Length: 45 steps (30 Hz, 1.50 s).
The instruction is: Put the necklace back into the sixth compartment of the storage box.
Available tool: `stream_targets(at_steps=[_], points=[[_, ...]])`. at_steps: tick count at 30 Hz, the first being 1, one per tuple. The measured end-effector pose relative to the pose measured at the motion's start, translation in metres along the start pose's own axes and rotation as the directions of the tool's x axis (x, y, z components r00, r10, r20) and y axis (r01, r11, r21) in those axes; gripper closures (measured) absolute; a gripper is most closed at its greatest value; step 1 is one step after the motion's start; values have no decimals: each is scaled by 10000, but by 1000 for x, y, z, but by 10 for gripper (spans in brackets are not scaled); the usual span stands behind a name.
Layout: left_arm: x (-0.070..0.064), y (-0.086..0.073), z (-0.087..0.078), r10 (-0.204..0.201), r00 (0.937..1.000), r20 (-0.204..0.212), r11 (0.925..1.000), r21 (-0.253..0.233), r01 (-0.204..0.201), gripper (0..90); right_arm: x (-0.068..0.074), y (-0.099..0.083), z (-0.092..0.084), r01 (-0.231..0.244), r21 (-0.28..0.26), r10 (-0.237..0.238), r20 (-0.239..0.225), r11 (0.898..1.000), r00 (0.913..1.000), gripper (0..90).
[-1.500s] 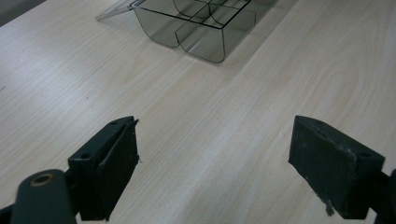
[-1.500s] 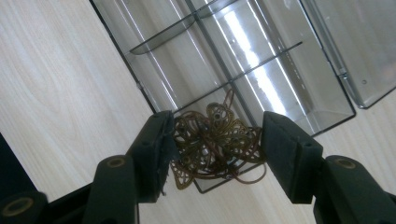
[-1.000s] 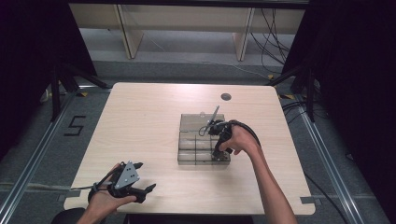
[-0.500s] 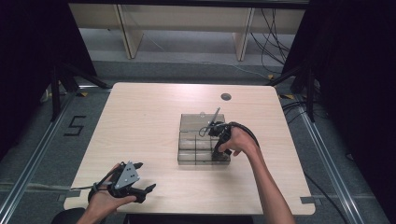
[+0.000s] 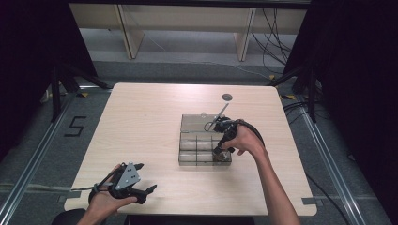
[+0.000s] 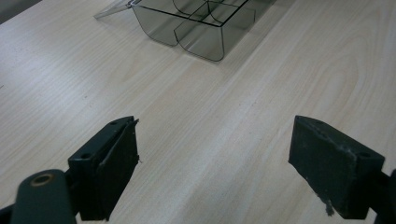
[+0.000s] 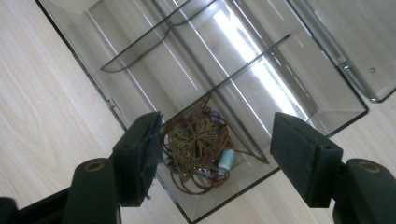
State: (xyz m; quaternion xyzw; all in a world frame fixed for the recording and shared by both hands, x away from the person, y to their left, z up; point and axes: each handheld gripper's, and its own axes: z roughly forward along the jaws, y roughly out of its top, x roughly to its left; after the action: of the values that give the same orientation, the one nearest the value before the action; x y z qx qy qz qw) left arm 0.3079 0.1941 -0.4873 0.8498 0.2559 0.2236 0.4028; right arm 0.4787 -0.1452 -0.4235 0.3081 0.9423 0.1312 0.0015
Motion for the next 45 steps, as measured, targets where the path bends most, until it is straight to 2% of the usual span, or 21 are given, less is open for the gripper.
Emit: stream_targets(at_steps=[2, 3, 4, 7, 10, 11, 13, 16, 19, 21, 25, 28, 29, 33, 34, 36, 38, 39, 41, 42, 45], points=[[0, 0, 0, 3, 10000, -2, 10000, 4, -3, 151, 3, -1, -3, -107, -101, 108, 47, 9999, 9999, 345], [0, 0, 0, 1, 10000, 2, 10000, 2, -1, 151, 3, -1, -4, 161, -172, -160, 51, 9997, 9999, 345], [0, 0, 0, -1, 10000, -1, 10000, 2, 1, 151, 5, -2, -5, 19, -187, -18, 48, 9998, 10000, 343], [0, 0, 0, -8, 10000, -6, 10000, -2, 8, 151, 7, -4, -7, 171, -324, -170, 38, 9993, 9998, 339], [0, 0, 0, -47, 10000, 47, 10000, 4, 47, 151, 11, -8, -9, 44, -447, -39, 131, 9990, 9999, 336], [1, 0, 0, 67, 10000, 14, 9999, 136, -67, 151, 11, -11, -11, 11, -519, -4, 132, 9987, 9999, 335], [0, 0, 1, -103, 9999, 84, 9999, -22, 103, 151, 12, -14, -13, 25, -640, -16, 150, 9979, 9999, 336], [0, 0, 1, -103, 9999, 70, 9999, -17, 103, 151, 12, -17, -14, 39, -727, -28, 146, 9973, 9999, 336], [2, 0, -1, 231, 9997, 56, 9996, 132, -231, 151, 13, -21, -16, -34, -836, 50, 186, 9965, 9998, 336], [2, 0, -1, 203, 9998, 85, 9997, 155, -205, 151, 15, -24, -19, 131, -994, -110, 220, 9950, 9997, 335], [2, 0, -1, 237, 9997, 37, 9995, 187, -237, 151, 18, -29, -22, 150, -1100, -123, 252, 9938, 9996, 336], [2, 0, -1, 220, 9998, -15, 9997, 130, -220, 151, 21, -34, -23, 277, -1105, -217, 547, 9935, 9983, 332], [2, 0, -1, 233, 9997, -120, 9997, 73, -233, 151, 25, -37, -23, 219, -1261, -174, 368, 9918, 9992, 325], [2, 0, -1, 200, 9998, 65, 9997, 159, -201, 151, 29, -42, -24, 203, -1396, -140, 459, 9900, 9988, 311], [2, 0, -1, 180, 9998, 67, 9997, 165, -181, 151, 31, -46, -24, 378, -1467, -311, 473, 9885, 9984, 305], [2, 0, -1, 178, 9998, 53, 9997, 144, -179, 151, 32, -50, -24, 435, -1508, -349, 597, 9876, 9976, 284], [2, 0, -1, 181, 9998, 59, 9997, 156, -182, 151, 33, -52, -24, 423, -1488, -337, 599, 9880, 9976, 273], [2, 0, -1, 195, 9998, 39, 9996, 180, -196, 151, 37, -55, -23, 172, -1735, -85, 507, 9847, 9987, 254], [2, -1, -1, 202, 9998, 40, 9997, 161, -202, 151, 38, -57, -22, 95, -1841, -7, 477, 9829, 9989, 251], [2, -1, -1, 172, 9998, 50, 9997, 153, -173, 151, 39, -61, -22, 164, -2126, -65, 471, 9770, 9989, 239], [2, 0, -1, 222, 9998, -18, 9996, 189, -221, 151, 42, -65, -22, -41, -2199, 150, 476, 9755, 9988, 232]])
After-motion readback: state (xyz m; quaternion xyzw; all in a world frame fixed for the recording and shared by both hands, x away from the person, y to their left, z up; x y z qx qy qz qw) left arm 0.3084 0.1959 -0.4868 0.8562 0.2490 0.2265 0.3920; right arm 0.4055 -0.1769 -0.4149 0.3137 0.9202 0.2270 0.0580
